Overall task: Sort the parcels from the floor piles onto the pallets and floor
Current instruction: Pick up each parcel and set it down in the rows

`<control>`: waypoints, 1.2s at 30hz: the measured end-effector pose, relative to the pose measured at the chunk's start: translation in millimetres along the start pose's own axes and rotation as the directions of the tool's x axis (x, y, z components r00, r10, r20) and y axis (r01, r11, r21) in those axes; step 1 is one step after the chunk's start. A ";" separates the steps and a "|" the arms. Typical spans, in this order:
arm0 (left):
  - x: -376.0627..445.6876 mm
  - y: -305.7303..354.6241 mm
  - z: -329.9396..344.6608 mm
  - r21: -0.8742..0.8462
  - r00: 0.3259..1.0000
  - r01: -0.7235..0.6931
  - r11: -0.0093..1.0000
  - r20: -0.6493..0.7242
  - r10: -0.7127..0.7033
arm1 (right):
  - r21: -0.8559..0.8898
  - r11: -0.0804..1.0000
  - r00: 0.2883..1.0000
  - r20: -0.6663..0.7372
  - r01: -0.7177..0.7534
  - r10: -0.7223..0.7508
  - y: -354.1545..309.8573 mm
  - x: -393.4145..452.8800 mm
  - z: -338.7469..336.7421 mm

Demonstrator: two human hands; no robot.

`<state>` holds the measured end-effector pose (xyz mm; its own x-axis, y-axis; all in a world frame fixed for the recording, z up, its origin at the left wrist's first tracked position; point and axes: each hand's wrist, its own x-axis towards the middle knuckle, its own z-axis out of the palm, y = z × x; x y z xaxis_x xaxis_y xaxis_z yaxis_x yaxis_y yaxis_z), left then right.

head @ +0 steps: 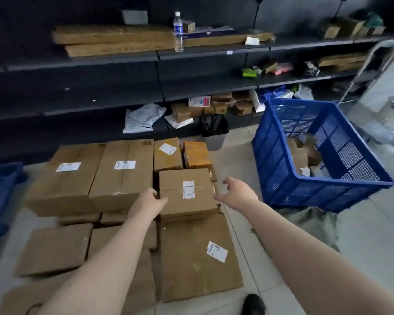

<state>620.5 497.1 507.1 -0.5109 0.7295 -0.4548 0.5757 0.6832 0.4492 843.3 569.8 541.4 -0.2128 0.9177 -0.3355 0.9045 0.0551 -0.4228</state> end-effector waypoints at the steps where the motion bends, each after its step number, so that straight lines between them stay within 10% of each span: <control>1: -1.8 3.1 4.7 -0.022 0.999 0.038 0.999 -0.022 -0.039 | -0.015 0.999 0.999 0.029 0.029 -0.029 5.1 13.1 -1.2; 17: 114.0 6.3 96.5 -0.060 0.954 0.298 0.953 0.018 -0.298 | 0.066 0.991 0.941 0.327 -0.118 0.091 79.1 207.5 64.2; 36: 487.0 -95.2 352.5 0.008 0.853 0.521 0.854 -0.048 -0.520 | 0.079 0.919 0.881 0.329 -0.386 0.341 193.7 549.2 385.9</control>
<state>541.8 775.9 -28.2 -0.7659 0.2687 -0.5841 0.2309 0.9628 0.1402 759.1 932.6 -49.6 -0.0002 0.6975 -0.7166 0.8843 -0.3345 -0.3258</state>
